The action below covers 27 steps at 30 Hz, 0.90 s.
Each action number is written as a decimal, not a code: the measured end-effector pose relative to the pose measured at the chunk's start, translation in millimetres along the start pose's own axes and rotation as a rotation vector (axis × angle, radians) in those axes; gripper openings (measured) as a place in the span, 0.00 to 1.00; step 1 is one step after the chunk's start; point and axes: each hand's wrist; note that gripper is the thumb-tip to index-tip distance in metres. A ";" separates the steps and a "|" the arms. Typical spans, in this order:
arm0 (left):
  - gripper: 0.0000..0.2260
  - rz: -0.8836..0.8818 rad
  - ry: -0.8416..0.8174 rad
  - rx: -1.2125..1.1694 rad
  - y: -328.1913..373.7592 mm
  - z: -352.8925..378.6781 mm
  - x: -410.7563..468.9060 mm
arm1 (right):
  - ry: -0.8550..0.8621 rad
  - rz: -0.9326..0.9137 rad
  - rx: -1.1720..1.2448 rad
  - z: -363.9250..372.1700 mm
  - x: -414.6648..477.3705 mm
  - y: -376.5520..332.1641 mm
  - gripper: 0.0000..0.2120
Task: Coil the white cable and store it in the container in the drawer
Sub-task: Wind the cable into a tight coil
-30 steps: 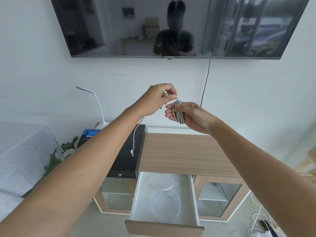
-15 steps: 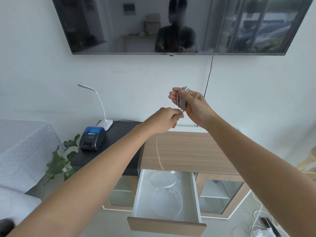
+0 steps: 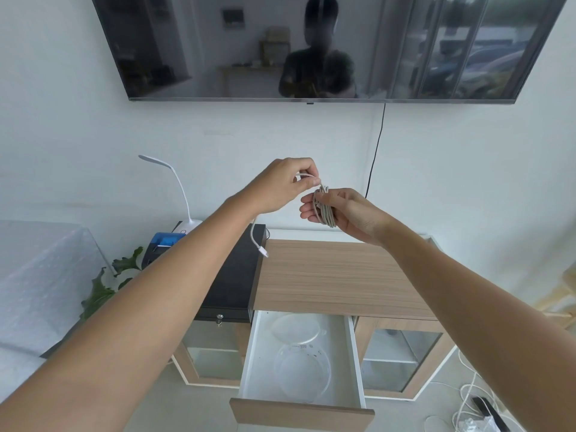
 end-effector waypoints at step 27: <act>0.08 -0.125 -0.176 0.006 -2.1 27.2 -44.9 | 0.318 -0.188 -0.656 2.8 -8.0 10.4 0.26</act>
Point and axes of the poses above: each hand's wrist, its own x-axis towards the middle knuckle, its own z-axis out of the palm, y = z × x, and after that the axes turned 8 degrees about y, right-handed
